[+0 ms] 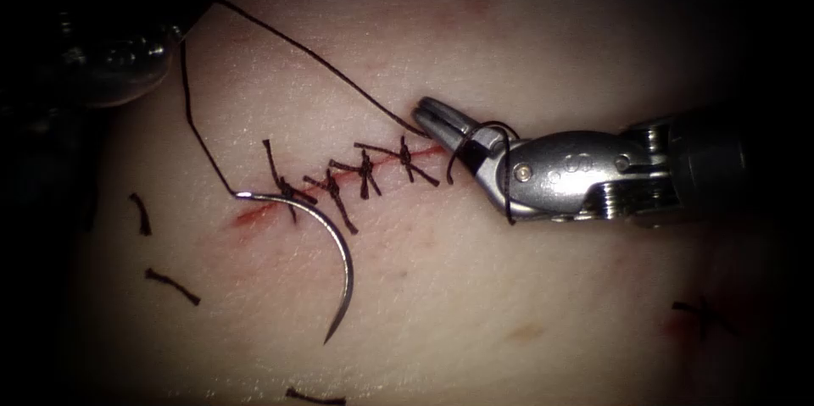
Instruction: Wound Closure
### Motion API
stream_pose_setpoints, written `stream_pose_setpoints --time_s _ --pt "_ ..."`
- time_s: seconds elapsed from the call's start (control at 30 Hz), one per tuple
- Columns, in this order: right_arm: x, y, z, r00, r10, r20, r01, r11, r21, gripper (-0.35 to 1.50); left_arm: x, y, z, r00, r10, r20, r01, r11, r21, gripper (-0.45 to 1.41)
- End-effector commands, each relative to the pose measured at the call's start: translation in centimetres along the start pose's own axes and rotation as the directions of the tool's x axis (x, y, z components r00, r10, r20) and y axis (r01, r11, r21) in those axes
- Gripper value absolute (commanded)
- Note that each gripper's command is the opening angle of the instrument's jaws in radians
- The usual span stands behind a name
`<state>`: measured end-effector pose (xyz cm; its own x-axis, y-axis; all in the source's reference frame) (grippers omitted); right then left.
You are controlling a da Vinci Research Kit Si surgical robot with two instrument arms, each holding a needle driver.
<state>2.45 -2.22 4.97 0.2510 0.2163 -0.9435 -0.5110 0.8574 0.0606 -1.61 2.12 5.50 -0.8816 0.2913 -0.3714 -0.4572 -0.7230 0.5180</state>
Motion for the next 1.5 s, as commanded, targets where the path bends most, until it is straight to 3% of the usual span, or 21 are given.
stream_pose_setpoints --time_s 0.03,0.2,0.4,0.47,0.6,0.7,0.83,1.03,1.1,1.27,1.33,1.4,1.43,1.5 --pt "-0.08 -0.12 0.01 1.000 -0.003 -0.002 0.003 1.000 0.001 -0.35 0.00 0.03 0.08 1.000 -0.025 0.003 0.025 1.000 0.007 -0.45" --pt "-0.13 -0.20 -0.01 1.000 -0.012 -0.006 0.012 1.000 0.001 -0.35 -0.16 -0.12 0.16 0.983 -0.183 -0.031 0.184 0.982 0.050 -0.45" --pt "-0.17 -0.20 -0.09 1.000 -0.016 -0.010 0.016 1.000 0.006 -0.35 -0.39 -0.37 0.29 0.959 -0.274 -0.076 0.282 0.950 0.134 -0.45" --pt "-0.19 -0.20 -0.12 1.000 -0.018 -0.012 0.018 1.000 0.009 -0.35 -0.49 -0.41 0.33 0.934 -0.346 -0.086 0.355 0.924 0.143 -0.45" --pt "-0.25 -0.22 -0.18 1.000 -0.024 -0.010 0.024 1.000 0.007 -0.35 -0.75 -0.55 0.39 0.752 -0.639 -0.159 0.659 0.728 0.191 -0.45" --pt "-0.30 -0.24 -0.22 0.999 -0.030 -0.011 0.030 1.000 0.006 -0.35 -0.87 -0.63 0.45 0.675 -0.716 -0.178 0.736 0.636 0.232 -0.45" --pt "-0.37 -0.28 -0.27 0.999 -0.038 -0.012 0.038 0.999 0.005 -0.35 -0.98 -0.71 0.52 0.587 -0.785 -0.196 0.809 0.559 0.184 -0.45" --pt "-0.43 -0.31 -0.35 0.999 -0.046 -0.015 0.046 0.999 0.006 -0.35 -1.25 -0.89 0.63 0.394 -0.896 -0.204 0.916 0.402 0.006 -0.45" --pt "-0.44 -0.31 -0.37 0.999 -0.047 -0.014 0.047 0.999 0.005 -0.35 -1.35 -0.96 0.67 0.379 -0.901 -0.212 0.920 0.391 -0.014 -0.45" --pt "-0.46 -0.32 -0.40 0.998 -0.056 -0.016 0.056 0.998 0.007 -0.35 -1.52 -1.09 0.78 0.287 -0.925 -0.248 0.952 0.304 -0.034 -0.45" --pt "-0.47 -0.31 -0.42 0.998 -0.056 -0.016 0.056 0.998 0.008 -0.35 -1.56 -1.16 0.88 0.185 -0.948 -0.259 0.968 0.221 -0.117 -0.45" --pt "-0.47 -0.31 -0.44 0.998 -0.056 -0.014 0.056 0.998 0.007 -0.35 -1.59 -1.19 0.94 0.124 -0.957 -0.263 0.969 0.173 -0.175 -0.45" --pt "-0.47 -0.30 -0.45 0.998 -0.056 -0.012 0.056 0.998 0.006 -0.35 -1.61 -1.21 0.98 0.052 -0.965 -0.257 0.968 0.112 -0.223 -0.45" --pt "-0.48 -0.29 -0.47 0.998 -0.056 -0.011 0.056 0.998 0.006 -0.35 -1.65 -1.25 1.03 -0.030 -0.970 -0.242 0.955 0.043 -0.293 -0.45"
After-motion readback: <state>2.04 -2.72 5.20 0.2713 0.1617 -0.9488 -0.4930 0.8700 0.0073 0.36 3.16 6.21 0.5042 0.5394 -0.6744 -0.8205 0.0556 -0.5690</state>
